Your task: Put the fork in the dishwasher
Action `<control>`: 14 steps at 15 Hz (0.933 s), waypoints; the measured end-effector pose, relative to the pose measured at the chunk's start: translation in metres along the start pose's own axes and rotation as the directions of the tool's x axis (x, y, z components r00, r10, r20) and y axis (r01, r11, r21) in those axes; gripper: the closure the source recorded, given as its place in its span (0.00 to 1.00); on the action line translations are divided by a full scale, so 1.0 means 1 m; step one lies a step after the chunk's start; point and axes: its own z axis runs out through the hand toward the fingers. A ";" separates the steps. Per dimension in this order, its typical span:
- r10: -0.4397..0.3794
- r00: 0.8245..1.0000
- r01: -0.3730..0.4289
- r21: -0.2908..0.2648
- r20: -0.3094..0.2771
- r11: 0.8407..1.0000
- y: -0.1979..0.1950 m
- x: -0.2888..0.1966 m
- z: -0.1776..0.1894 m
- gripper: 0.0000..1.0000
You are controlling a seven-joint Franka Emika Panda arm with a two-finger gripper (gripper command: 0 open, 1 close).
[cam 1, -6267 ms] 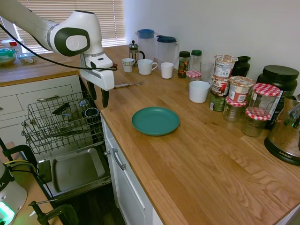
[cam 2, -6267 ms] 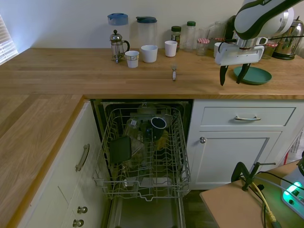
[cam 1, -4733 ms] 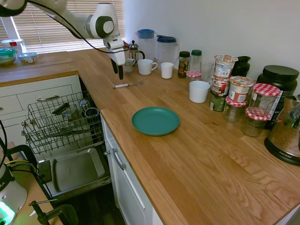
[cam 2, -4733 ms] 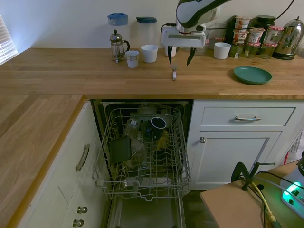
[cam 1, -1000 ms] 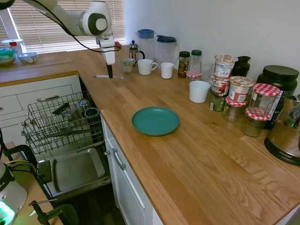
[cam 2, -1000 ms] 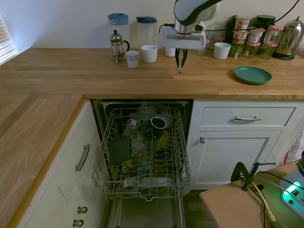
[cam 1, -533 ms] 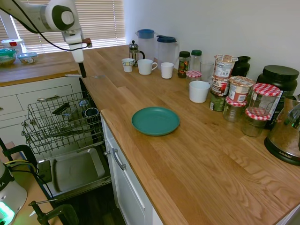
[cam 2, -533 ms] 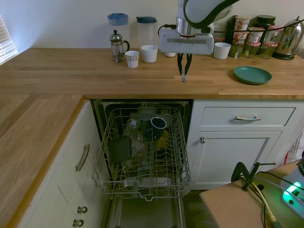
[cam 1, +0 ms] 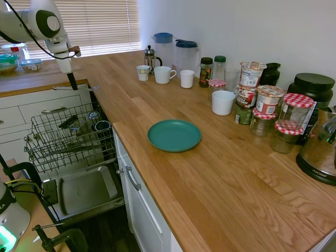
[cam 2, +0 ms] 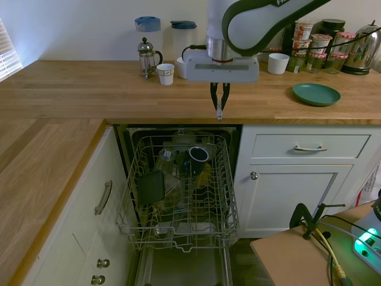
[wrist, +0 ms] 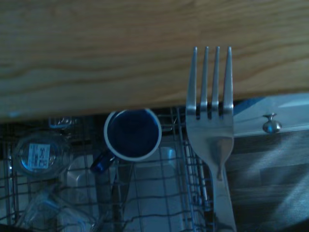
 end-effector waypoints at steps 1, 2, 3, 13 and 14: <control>0.002 1.000 -0.002 0.004 -0.009 1.000 0.010 -0.016 0.008 1.00; 0.002 1.000 -0.002 0.009 -0.023 1.000 0.021 -0.030 0.016 1.00; -0.003 0.999 0.004 0.011 -0.034 1.000 0.031 -0.043 0.026 1.00; -0.118 0.992 0.115 -0.059 -0.034 0.992 0.045 -0.079 0.157 1.00; -0.125 0.991 0.122 -0.053 -0.043 0.991 0.043 -0.078 0.158 1.00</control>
